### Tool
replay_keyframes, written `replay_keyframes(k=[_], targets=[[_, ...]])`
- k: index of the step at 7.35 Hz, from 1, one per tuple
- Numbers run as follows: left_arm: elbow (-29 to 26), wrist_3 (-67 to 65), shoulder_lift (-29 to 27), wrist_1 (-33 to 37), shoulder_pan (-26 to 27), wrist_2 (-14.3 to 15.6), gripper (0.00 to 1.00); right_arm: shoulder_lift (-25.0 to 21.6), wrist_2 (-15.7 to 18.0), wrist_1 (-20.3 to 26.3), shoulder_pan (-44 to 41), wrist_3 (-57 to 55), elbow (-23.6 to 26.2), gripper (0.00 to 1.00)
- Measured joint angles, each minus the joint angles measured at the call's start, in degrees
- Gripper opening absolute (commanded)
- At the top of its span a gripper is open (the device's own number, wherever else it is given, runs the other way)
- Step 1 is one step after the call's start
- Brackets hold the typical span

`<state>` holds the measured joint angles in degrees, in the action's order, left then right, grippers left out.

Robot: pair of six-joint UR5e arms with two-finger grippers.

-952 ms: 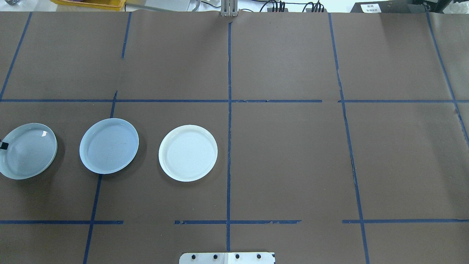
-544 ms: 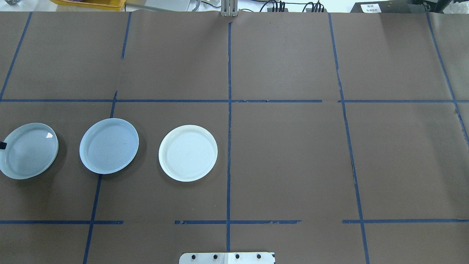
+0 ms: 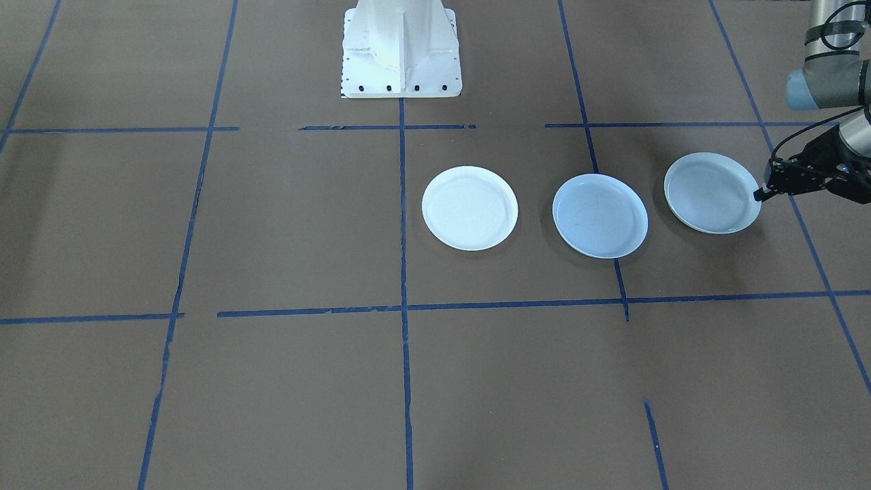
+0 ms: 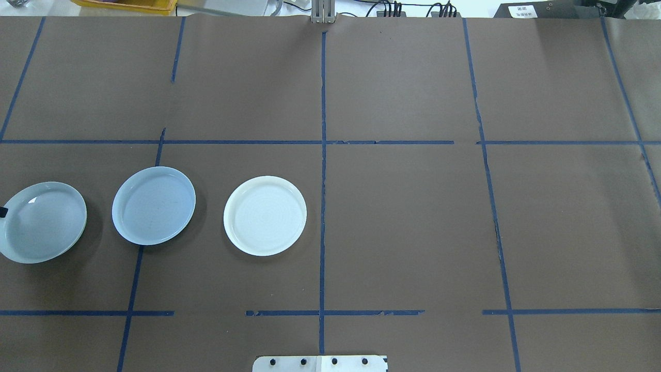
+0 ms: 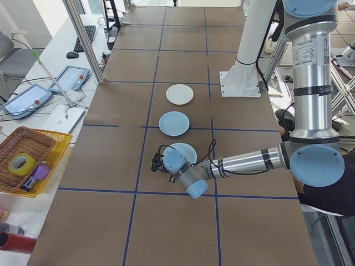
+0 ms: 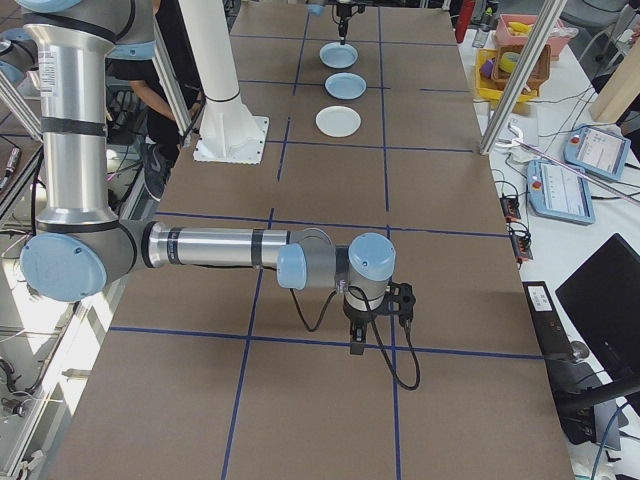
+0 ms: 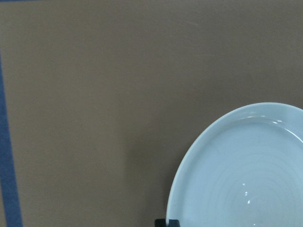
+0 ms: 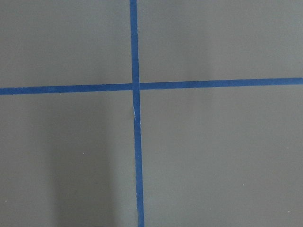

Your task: Stack plate in center

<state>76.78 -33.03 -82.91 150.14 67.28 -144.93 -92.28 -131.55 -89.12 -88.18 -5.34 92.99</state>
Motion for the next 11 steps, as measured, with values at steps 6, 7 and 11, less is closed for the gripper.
replay_keyframes(k=[6,7,11], targets=[[3.2,-4.7,-1.1,-1.4,7.6,-10.3,0.00,0.0,0.0,0.0,0.0,0.0,0.0,1.00],[5.3,-10.3,-2.6,-1.5,6.5,-7.9,0.00,0.0,0.0,0.0,0.0,0.0,0.0,1.00],[10.3,-31.5,-8.3,-1.5,-5.7,3.1,0.00,0.0,0.0,0.0,0.0,0.0,0.0,1.00]])
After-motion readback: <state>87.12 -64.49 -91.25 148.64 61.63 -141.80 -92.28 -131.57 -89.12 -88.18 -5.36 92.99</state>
